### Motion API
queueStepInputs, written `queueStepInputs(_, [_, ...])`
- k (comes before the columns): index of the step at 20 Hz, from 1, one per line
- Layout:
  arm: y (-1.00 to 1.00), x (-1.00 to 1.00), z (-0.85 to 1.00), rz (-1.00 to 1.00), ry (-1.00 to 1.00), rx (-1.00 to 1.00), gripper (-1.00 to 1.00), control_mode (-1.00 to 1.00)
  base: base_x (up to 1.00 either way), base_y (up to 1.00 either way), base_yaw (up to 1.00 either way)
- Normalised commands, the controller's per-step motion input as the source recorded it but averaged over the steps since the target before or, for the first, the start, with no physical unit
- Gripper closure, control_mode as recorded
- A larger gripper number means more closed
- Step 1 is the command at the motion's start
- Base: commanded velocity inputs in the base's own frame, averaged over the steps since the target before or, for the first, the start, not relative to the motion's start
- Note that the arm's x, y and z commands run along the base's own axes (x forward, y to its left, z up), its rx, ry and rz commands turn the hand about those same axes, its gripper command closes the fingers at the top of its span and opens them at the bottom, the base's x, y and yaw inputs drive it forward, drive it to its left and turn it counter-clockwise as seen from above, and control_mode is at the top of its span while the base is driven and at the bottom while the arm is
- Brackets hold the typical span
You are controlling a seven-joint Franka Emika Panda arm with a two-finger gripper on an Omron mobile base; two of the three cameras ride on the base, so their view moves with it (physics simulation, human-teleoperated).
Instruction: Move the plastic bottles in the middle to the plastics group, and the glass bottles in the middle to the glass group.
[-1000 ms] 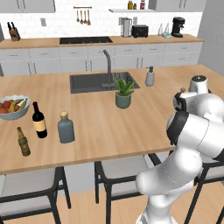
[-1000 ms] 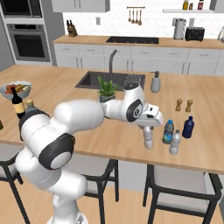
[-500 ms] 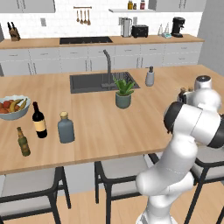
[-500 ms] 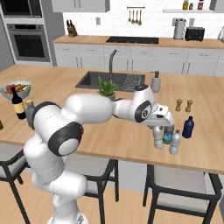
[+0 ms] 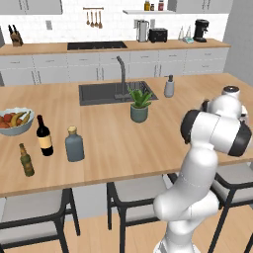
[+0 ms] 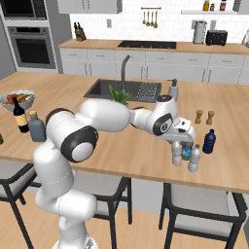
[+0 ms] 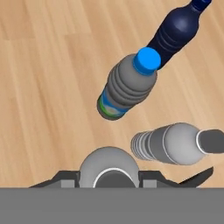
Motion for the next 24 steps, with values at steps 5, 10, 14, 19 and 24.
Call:
queueStepInputs(5, [-0.18, 0.12, -0.25, 0.00, 0.00, 0.04, 1.00, -1.00, 0.00, 0.00, 0.00])
queueStepInputs(10, [-0.13, 0.03, -0.29, 0.00, 0.01, 0.05, 1.00, -1.00, 0.00, 0.00, 0.00])
queueStepInputs(14, [-0.11, 0.08, -0.20, 0.00, 0.00, 0.06, 1.00, -1.00, 0.00, 0.00, 0.00])
queueStepInputs(19, [-0.13, 0.04, -0.20, 0.00, 0.00, 0.03, 1.00, -1.00, 0.00, 0.00, 0.00])
queueStepInputs(24, [0.04, 0.00, -0.20, 0.02, 0.00, 0.00, -1.00, -1.00, 0.00, 0.00, 0.00])
